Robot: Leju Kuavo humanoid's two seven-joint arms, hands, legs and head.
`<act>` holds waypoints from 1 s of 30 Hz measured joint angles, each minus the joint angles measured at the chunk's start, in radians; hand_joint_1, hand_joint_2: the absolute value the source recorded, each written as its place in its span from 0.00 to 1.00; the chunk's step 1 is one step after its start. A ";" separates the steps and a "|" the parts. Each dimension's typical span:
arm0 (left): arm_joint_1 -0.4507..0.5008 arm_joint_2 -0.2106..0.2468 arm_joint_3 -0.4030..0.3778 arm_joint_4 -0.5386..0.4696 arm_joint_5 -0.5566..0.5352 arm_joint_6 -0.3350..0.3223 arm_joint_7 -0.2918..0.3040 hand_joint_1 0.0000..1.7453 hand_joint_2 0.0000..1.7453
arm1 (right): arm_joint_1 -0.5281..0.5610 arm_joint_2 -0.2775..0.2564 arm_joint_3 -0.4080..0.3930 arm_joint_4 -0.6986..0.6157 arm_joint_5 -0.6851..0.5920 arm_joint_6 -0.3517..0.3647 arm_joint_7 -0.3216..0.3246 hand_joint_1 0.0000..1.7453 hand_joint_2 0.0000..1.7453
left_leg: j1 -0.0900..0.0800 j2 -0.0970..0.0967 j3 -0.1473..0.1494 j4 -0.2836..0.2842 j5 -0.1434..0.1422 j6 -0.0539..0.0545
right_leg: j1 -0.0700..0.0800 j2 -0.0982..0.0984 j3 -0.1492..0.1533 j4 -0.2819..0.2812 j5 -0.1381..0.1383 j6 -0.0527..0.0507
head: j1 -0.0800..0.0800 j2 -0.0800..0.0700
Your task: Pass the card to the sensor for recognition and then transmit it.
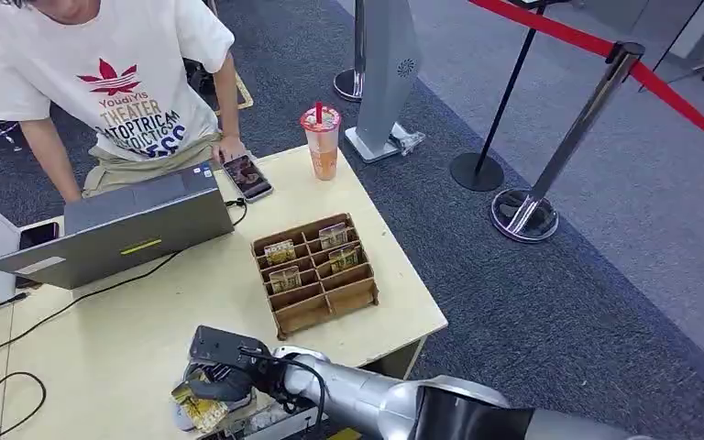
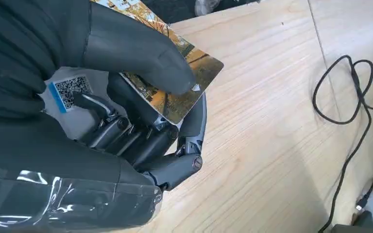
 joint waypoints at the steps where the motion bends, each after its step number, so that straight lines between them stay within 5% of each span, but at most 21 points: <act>1: 0.000 0.000 0.000 0.000 0.000 0.000 0.000 0.00 0.00 | -0.001 0.000 0.000 0.003 0.000 -0.001 0.000 1.00 1.00 | 0.000 0.000 0.000 0.000 0.000 0.000 | 0.000 0.000 0.000 0.000 0.000 0.000 | 0.000 0.000; 30: 0.001 0.002 0.000 0.000 -0.021 -0.003 0.006 0.00 0.00 | -0.035 -0.015 -0.068 -0.002 -0.072 -0.055 -0.016 1.00 1.00 | 0.000 0.000 0.000 0.000 0.000 -0.001 | 0.001 0.000 0.000 0.000 0.000 0.000 | 0.000 0.000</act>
